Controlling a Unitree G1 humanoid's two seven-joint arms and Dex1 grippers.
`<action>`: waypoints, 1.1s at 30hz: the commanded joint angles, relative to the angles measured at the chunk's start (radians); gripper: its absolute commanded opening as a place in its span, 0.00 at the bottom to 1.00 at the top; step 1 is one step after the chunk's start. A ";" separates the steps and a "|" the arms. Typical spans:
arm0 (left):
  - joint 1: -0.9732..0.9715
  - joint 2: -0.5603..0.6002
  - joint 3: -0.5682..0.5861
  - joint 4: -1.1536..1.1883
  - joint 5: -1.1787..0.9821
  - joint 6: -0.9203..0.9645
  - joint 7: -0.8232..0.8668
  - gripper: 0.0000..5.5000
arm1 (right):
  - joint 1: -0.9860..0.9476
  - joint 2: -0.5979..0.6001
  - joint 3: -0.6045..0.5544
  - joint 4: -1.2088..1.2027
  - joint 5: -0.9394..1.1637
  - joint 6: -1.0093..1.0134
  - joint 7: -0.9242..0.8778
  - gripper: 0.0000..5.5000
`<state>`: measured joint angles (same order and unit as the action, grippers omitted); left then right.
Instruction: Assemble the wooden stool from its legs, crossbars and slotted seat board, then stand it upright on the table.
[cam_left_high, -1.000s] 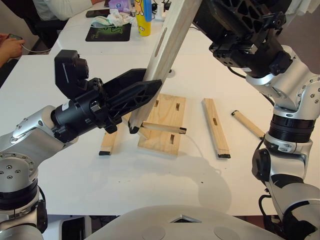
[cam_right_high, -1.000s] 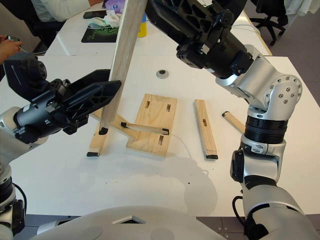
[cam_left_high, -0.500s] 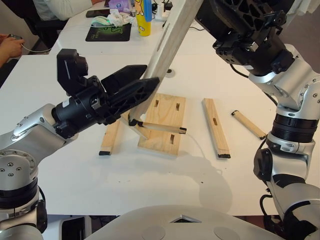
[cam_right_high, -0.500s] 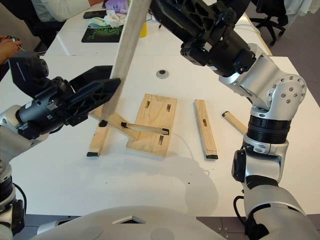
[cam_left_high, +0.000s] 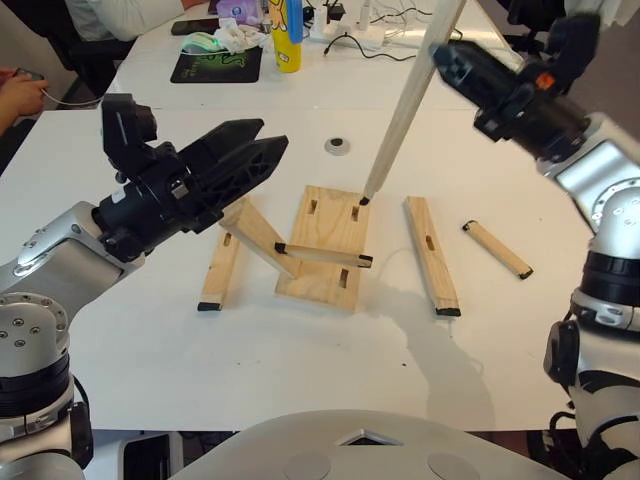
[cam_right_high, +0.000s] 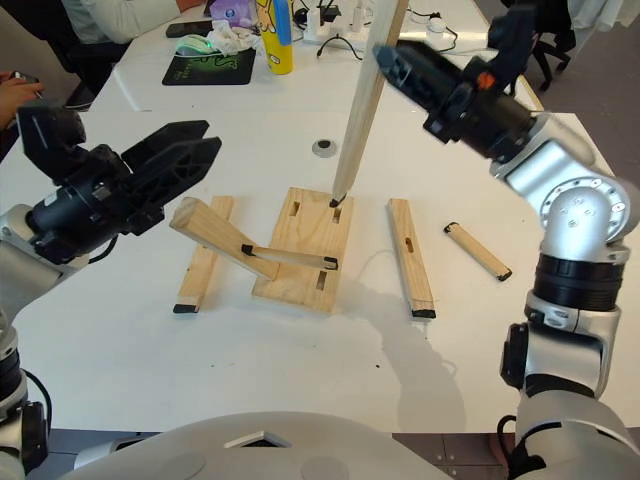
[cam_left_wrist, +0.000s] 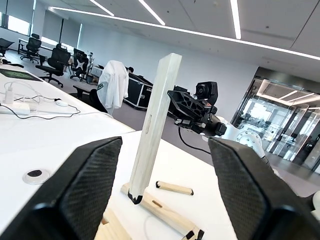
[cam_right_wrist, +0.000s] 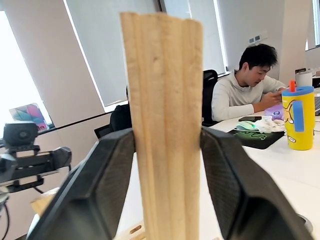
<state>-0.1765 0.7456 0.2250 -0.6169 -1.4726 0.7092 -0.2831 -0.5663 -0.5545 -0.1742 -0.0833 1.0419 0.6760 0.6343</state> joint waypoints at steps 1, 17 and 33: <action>0.006 0.014 -0.008 -0.016 0.029 0.017 -0.025 0.58 | -0.009 0.097 0.043 -0.084 -0.099 -0.087 -0.056 0.38; -0.013 -0.001 -0.014 -0.010 0.033 0.021 -0.029 0.58 | 0.340 0.177 0.299 -0.151 -0.556 -0.436 0.032 0.38; 0.016 0.003 0.005 -0.027 0.026 0.018 -0.006 0.58 | 0.511 -0.076 0.168 -0.269 -0.505 -0.388 0.224 0.37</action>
<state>-0.1687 0.7414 0.2206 -0.6359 -1.4497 0.7185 -0.2962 -0.0892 -0.5802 -0.0030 -0.3791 0.5460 0.2230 0.8282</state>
